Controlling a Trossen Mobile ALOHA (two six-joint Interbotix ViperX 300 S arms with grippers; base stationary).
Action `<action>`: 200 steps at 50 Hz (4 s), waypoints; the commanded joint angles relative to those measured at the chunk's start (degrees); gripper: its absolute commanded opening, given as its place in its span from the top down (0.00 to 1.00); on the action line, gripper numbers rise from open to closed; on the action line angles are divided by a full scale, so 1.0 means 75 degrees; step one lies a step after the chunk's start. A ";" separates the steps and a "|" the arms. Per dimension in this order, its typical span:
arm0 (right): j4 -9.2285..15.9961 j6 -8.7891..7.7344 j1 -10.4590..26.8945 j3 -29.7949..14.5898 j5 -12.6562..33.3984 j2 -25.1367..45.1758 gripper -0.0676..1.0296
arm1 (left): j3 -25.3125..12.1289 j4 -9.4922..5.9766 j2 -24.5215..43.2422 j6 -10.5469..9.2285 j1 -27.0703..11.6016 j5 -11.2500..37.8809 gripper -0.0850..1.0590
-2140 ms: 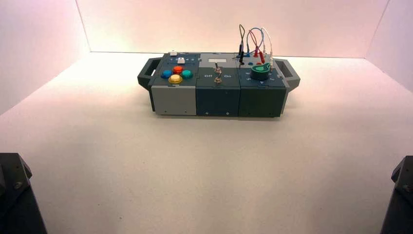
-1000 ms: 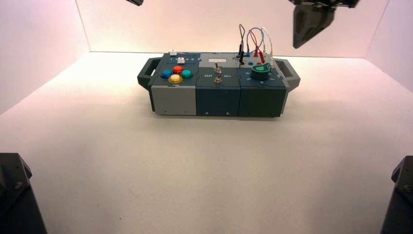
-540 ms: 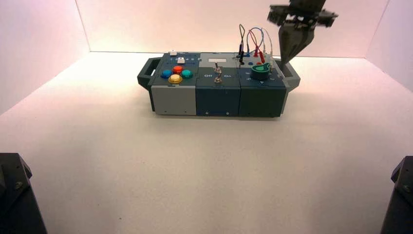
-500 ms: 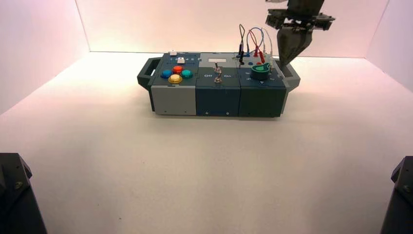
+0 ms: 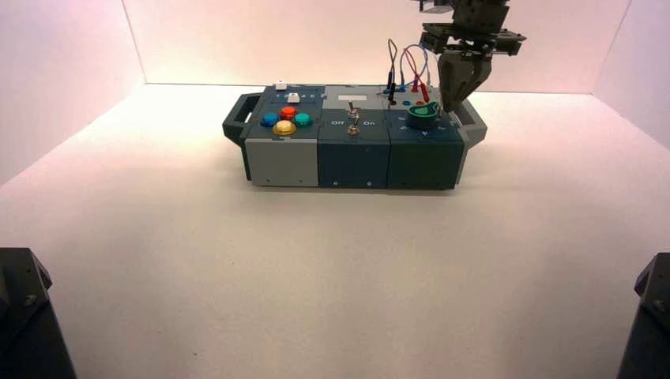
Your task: Turn the knob to position 5.
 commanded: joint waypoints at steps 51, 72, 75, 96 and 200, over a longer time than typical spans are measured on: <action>0.0457 -0.0035 0.0539 -0.0926 0.0105 0.0328 0.96 | -0.0164 0.0012 -0.0094 0.0035 0.0094 -0.0059 0.95; 0.0703 -0.0035 0.0609 -0.0902 0.0117 0.0352 0.96 | -0.0164 0.0012 -0.0094 0.0047 0.0094 -0.0059 0.95; 0.0715 -0.0035 0.0609 -0.0891 0.0117 0.0352 0.96 | -0.0164 0.0000 -0.0105 0.0035 0.0105 -0.0059 0.95; 0.0855 -0.0035 0.0609 -0.0855 0.0105 0.0340 0.96 | -0.0152 0.0012 -0.0117 0.0035 0.0094 -0.0059 0.95; -0.0176 -0.0305 0.0551 0.2566 -0.2367 -0.3633 0.96 | 0.0445 0.0035 0.0000 0.0047 0.0094 -0.1687 0.95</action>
